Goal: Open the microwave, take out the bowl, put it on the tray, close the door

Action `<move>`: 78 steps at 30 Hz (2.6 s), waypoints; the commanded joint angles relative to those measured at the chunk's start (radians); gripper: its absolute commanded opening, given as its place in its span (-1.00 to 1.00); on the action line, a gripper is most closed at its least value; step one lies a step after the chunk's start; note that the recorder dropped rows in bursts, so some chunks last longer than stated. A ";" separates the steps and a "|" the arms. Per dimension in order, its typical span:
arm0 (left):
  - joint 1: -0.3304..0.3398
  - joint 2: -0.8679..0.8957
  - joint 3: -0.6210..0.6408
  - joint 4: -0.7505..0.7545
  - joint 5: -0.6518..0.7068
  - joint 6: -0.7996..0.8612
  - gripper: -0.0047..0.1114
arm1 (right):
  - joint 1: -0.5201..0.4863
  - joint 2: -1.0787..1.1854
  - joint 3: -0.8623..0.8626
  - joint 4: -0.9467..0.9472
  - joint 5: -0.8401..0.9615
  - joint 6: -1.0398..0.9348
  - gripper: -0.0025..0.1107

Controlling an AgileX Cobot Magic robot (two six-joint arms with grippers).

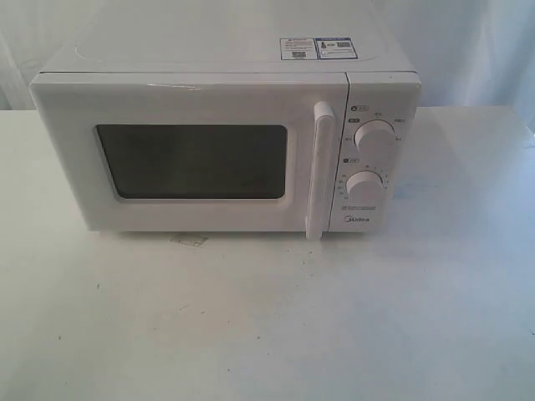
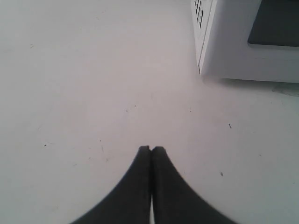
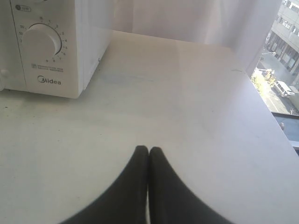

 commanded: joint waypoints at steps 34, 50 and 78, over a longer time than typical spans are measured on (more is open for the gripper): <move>-0.007 -0.004 0.004 -0.002 -0.004 0.000 -0.92 | -0.007 0.271 -0.523 -0.045 -0.150 -0.010 -0.96; -0.007 -0.004 0.004 -0.002 -0.004 0.000 -0.92 | -0.007 0.453 -0.539 0.029 0.026 0.146 -0.96; -0.007 -0.004 0.004 -0.002 -0.004 0.000 -0.92 | 0.288 1.080 -0.658 0.390 0.029 -0.514 -0.96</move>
